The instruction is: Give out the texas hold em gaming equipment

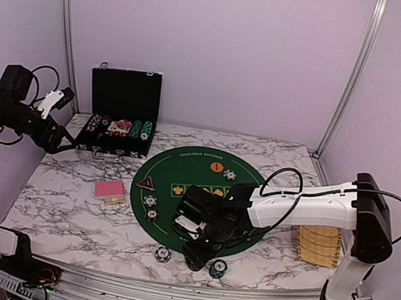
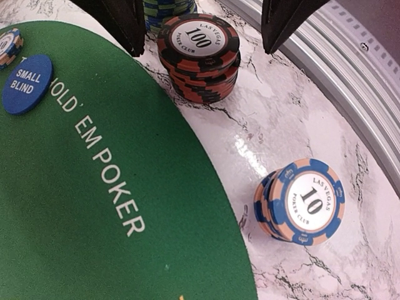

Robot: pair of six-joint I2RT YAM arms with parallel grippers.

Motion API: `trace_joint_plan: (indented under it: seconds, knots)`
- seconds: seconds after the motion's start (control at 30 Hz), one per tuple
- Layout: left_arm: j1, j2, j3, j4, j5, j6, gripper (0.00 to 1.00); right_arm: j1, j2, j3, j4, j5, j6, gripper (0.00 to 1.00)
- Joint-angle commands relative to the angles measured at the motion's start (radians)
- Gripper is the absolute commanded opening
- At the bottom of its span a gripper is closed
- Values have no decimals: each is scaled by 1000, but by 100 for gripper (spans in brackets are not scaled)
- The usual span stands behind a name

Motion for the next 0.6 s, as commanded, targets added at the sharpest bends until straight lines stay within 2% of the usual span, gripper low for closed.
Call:
trace_joint_plan:
  seconds: [0.0,0.57]
  knots:
    - [-3,-6,17,-29,9,10,99,5,12,16,14,14,-9,61]
    - [-3,-9,21,-29,7,9,99,5,18,3,21,6,-18,52]
